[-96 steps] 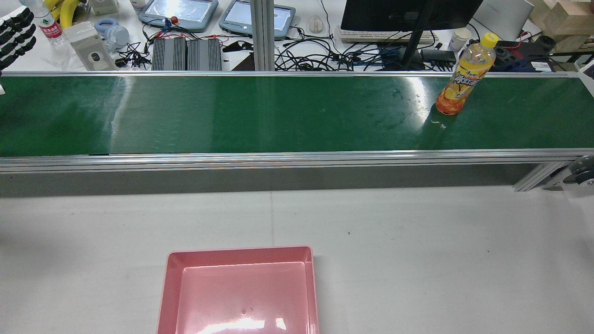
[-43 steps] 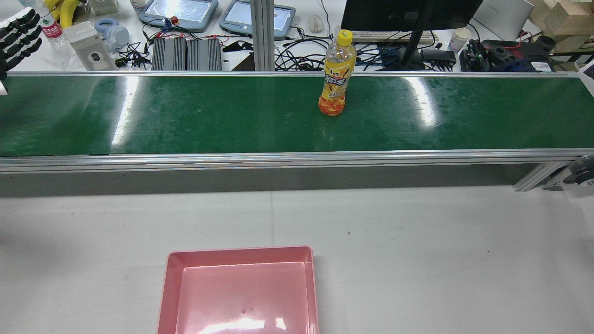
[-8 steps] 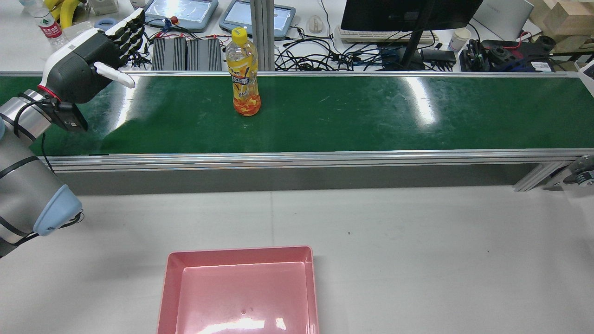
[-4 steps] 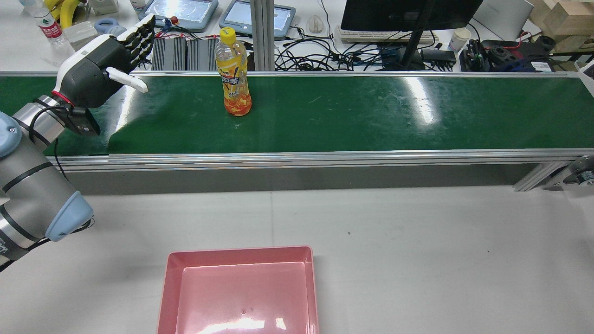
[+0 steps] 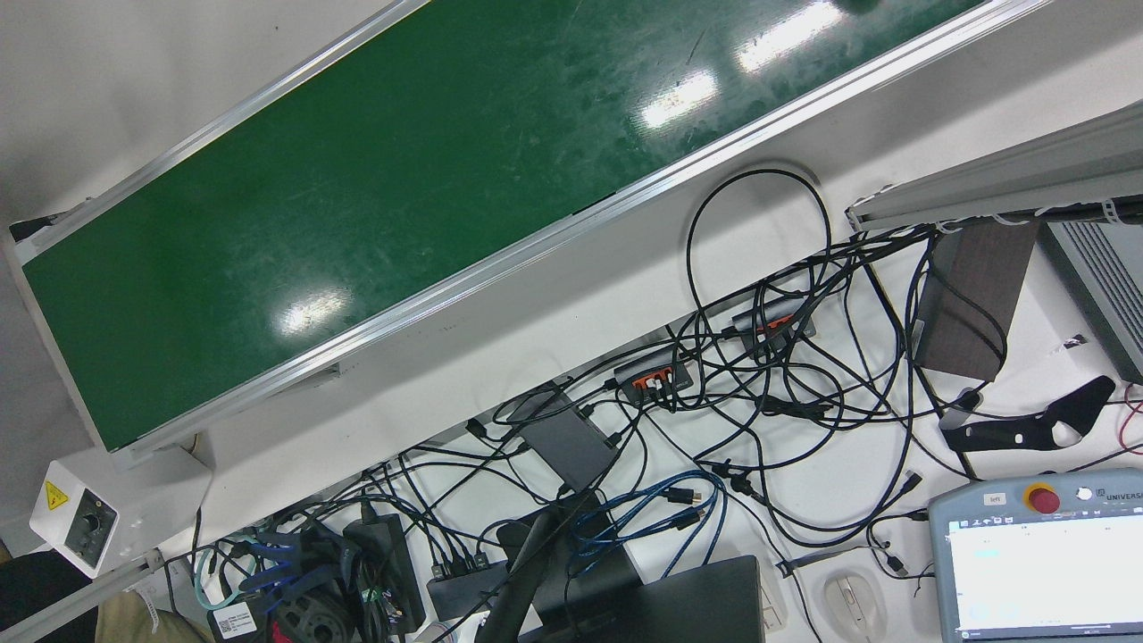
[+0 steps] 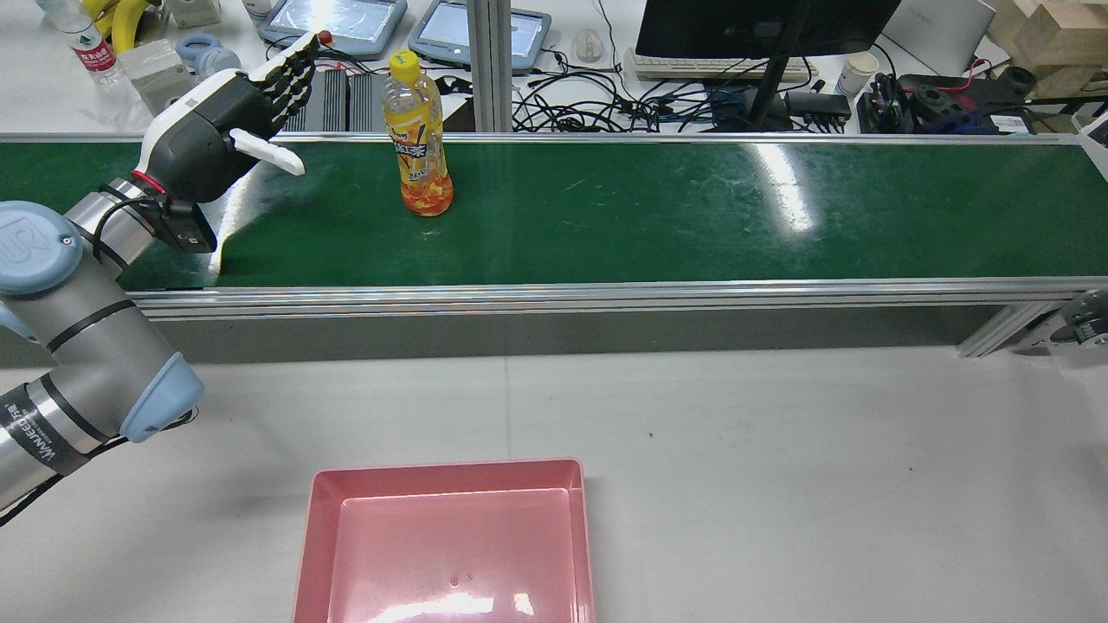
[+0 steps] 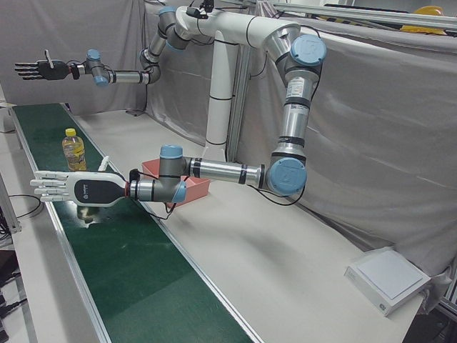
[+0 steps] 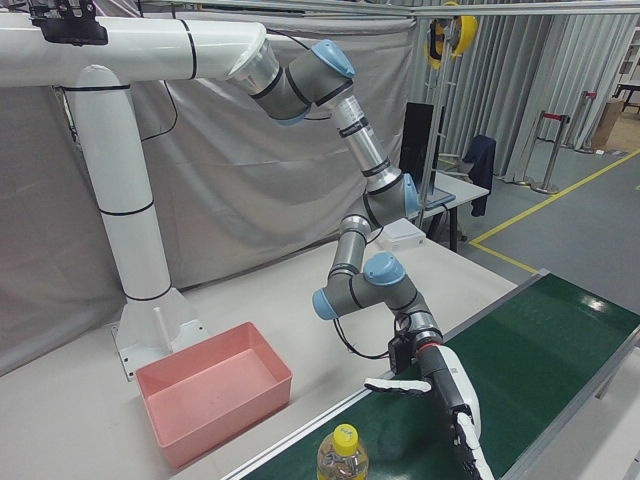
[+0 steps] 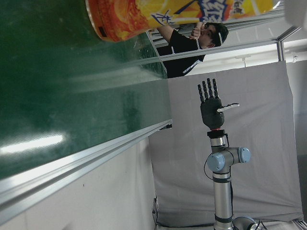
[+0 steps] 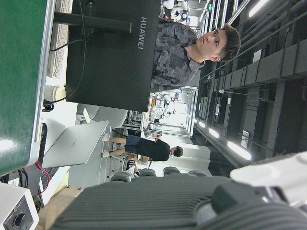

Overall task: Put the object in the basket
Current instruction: 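Bring the open left hand around the bottle and close fingers on it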

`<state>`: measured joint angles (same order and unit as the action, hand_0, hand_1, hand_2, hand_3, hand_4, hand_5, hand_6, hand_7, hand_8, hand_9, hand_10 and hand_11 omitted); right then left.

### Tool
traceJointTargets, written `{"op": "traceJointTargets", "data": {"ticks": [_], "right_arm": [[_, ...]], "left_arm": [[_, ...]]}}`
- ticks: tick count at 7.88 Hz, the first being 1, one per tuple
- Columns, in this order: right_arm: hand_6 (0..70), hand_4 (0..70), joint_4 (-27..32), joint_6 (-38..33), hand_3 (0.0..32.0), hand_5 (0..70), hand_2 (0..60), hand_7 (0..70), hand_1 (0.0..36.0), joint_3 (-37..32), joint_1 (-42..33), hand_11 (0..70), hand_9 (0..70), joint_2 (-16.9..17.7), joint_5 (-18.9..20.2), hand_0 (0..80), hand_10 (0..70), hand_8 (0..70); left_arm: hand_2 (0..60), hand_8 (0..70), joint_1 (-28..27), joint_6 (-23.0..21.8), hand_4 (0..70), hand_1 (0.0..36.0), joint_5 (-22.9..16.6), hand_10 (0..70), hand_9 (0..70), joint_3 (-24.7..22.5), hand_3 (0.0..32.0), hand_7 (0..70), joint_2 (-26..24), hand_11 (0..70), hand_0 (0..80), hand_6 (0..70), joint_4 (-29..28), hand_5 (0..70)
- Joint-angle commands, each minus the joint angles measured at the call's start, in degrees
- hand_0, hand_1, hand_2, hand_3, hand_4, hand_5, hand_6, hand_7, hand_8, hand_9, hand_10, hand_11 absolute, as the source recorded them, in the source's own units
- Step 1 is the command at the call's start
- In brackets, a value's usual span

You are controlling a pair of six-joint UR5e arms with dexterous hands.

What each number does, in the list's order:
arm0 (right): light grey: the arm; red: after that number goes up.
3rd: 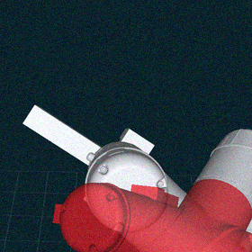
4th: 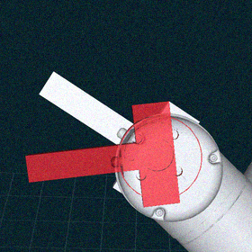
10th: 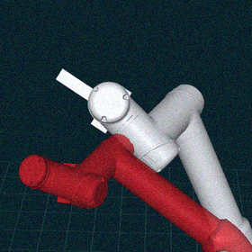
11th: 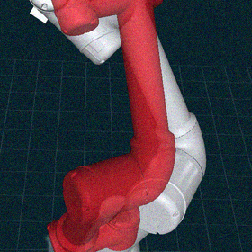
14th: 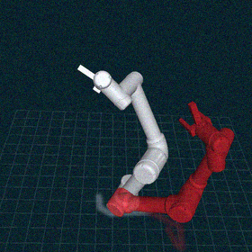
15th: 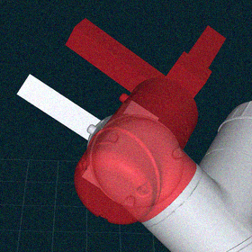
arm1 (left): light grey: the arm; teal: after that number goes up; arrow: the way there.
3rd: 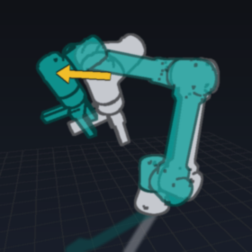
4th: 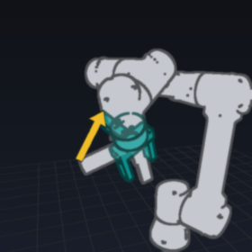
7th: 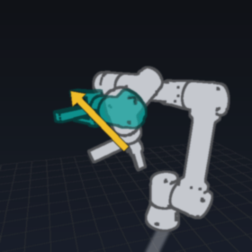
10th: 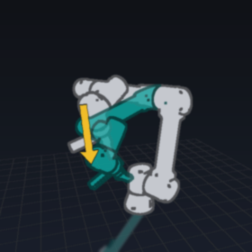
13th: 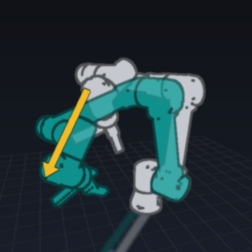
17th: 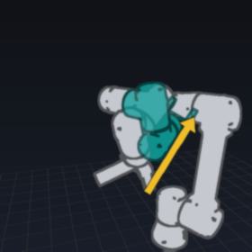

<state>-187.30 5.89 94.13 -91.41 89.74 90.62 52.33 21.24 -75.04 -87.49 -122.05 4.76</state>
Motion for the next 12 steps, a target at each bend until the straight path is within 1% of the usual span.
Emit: {"op": "traceJointTargets", "data": {"ticks": [1,3,7,8,9,10,11,12], "right_arm": [[0.0,0.0,0.0,0.0,0.0,0.0,0.0,0.0,0.0,0.0,0.0,0.0,0.0,0.0,0.0,0.0,0.0,0.0],[0.0,0.0,0.0,0.0,0.0,0.0,0.0,0.0,0.0,0.0,0.0,0.0,0.0,0.0,0.0,0.0,0.0,0.0],[0.0,0.0,0.0,0.0,0.0,0.0,0.0,0.0,0.0,0.0,0.0,0.0,0.0,0.0,0.0,0.0,0.0,0.0],[0.0,0.0,0.0,-0.09,0.0,0.0,0.0,0.0,0.0,0.09,0.0,0.0,0.0,0.0,0.0,0.0,0.0,0.0],[0.0,0.0,0.0,-0.09,0.0,0.0,0.0,0.0,0.0,0.09,0.0,0.0,0.0,0.0,0.0,0.0,0.0,0.0],[0.0,0.0,0.0,-0.09,0.0,0.0,0.0,0.0,0.0,0.09,-0.09,0.0,0.0,0.0,0.0,0.0,0.0,0.0],[0.0,0.0,0.0,-0.09,0.0,0.0,0.0,0.0,0.0,0.09,-0.09,0.0,0.0,0.0,0.0,0.0,0.0,0.0],[0.0,0.0,0.0,-0.09,0.0,0.0,0.0,0.0,0.0,0.18,-0.09,0.0,0.0,0.0,0.0,0.0,0.0,0.0]], "left_arm": [[0.0,0.0,-0.21,-0.15,7.6,5.5,-0.37,0.0,0.0,0.04,0.0,0.0,-1.26,0.0,58.6,0.0,-0.1,0.1],[0.0,0.0,-2.23,-0.15,8.0,5.3,-0.46,0.0,0.0,0.21,0.0,0.0,-2.4,0.0,58.4,0.0,-0.01,0.2],[0.0,0.0,-3.02,-0.06,8.7,5.6,-0.46,0.0,0.0,0.47,0.0,0.0,-3.63,0.0,59.0,0.0,-0.01,1.2],[0.0,0.0,-3.11,-0.06,9.3,5.9,-0.54,0.0,0.0,0.82,0.0,0.0,-5.02,0.0,60.1,0.0,0.34,2.9],[0.0,0.0,-3.11,-0.06,10.7,6.4,-0.54,0.3,0.0,0.91,0.0,0.0,-6.34,1.5,61.8,0.0,1.47,9.2],[0.0,14.5,-3.38,-0.06,18.0,10.0,0.33,19.0,24.2,0.65,0.0,18.0,-7.92,29.2,63.2,4.6,7.31,39.4],[0.0,38.0,-3.47,0.03,47.4,16.2,4.77,56.8,54.7,0.48,0.0,45.9,-8.55,70.0,71.4,25.0,9.63,70.0],[55.9,58.0,-3.9,0.46,58.9,28.9,9.25,70.0,70.0,0.04,0.0,70.0,-9.6,70.0,68.5,54.7,14.1,70.0]]}}
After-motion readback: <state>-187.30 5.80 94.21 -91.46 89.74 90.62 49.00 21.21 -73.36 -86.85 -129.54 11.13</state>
